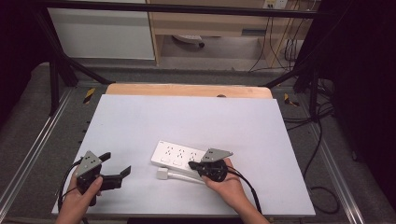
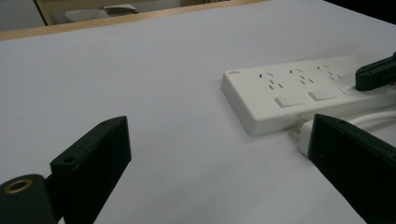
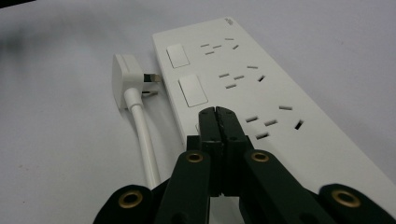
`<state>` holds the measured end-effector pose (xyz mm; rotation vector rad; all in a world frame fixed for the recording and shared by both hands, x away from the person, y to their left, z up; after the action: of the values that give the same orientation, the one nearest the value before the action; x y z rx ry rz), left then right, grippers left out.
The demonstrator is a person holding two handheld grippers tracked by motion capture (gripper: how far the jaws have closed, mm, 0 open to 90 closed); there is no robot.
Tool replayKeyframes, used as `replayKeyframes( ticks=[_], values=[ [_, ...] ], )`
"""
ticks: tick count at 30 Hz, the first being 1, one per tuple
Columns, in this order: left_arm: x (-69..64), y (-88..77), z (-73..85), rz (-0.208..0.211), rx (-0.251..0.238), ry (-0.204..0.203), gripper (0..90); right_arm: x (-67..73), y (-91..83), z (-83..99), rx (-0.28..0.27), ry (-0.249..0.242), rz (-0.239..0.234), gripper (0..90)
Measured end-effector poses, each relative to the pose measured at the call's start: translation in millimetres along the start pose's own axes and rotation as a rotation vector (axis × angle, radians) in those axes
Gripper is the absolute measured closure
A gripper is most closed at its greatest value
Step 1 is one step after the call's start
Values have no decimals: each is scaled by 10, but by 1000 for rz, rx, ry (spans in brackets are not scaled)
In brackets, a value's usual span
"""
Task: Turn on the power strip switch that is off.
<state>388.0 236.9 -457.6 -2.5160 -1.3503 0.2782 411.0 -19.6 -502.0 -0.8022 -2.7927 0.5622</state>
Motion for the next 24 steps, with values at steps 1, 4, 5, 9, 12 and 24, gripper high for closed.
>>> replayKeyframes(
  ticks=[1,4,5,9,12,24],
  values=[
    [-2,0,-1,1,0,0,61,0,-1,2,1,0,1,900],
    [-4,-3,-4,1,-1,0,61,-31,-25,20,10,1,16,900],
    [-4,-3,-4,1,-2,-1,61,-61,-45,27,10,7,24,900],
    [-7,3,-5,3,1,5,61,-93,-84,44,14,20,10,900],
    [-6,-2,-12,2,-4,-1,61,-66,-69,31,12,-3,8,900],
    [-2,0,-6,1,-3,-2,61,-74,-129,-121,-28,-3,24,900]
  ],
)
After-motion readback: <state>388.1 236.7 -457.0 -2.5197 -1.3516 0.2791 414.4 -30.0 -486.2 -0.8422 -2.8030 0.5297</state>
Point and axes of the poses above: each handheld gripper's, and its own axes: y roughly forward along the jaws, z roughly out of its underside, x roughly to its left, the point moved 10 cm from there along y, roughly forward along the jaws, and after that the axes turned 7 degrees about -x, right-handed, at the moved point
